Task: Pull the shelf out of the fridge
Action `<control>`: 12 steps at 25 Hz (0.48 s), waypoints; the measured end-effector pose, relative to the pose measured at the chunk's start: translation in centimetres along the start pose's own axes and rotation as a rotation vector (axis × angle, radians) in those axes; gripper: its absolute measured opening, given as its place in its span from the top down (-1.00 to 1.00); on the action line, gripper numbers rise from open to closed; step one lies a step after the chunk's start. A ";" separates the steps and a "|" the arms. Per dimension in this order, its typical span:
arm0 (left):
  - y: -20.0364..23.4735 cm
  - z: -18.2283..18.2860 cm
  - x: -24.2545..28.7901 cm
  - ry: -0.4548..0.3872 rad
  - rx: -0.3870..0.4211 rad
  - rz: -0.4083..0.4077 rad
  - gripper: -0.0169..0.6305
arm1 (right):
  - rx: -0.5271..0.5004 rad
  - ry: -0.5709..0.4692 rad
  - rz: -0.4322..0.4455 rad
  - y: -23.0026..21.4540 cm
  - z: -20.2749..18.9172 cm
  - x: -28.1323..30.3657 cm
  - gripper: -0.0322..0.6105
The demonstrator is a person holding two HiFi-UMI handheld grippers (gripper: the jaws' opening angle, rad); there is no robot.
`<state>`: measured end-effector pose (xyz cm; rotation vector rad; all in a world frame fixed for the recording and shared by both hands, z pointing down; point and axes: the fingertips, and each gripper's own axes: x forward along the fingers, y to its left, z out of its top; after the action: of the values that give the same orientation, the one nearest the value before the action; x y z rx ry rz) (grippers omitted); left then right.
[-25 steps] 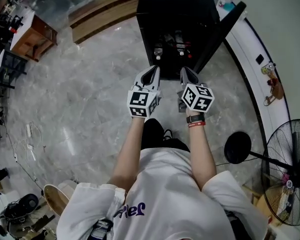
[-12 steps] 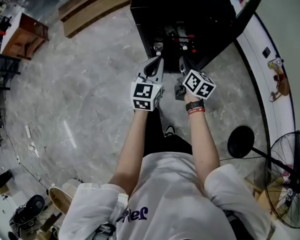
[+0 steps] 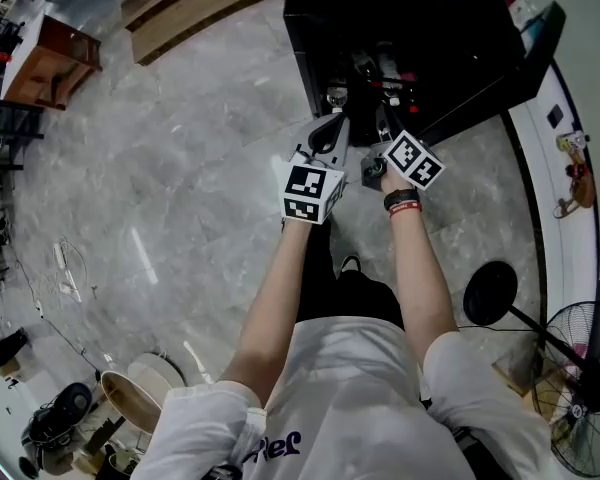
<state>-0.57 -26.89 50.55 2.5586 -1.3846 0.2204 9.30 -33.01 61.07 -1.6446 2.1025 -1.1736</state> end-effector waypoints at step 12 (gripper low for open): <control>3.9 -3.0 5.9 -0.010 0.015 -0.024 0.89 | 0.194 -0.034 0.012 -5.8 -2.0 8.5 0.62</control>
<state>-0.70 -32.85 55.33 2.5907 -1.3597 0.2152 9.24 -40.04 68.87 -1.5516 1.9088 -1.2906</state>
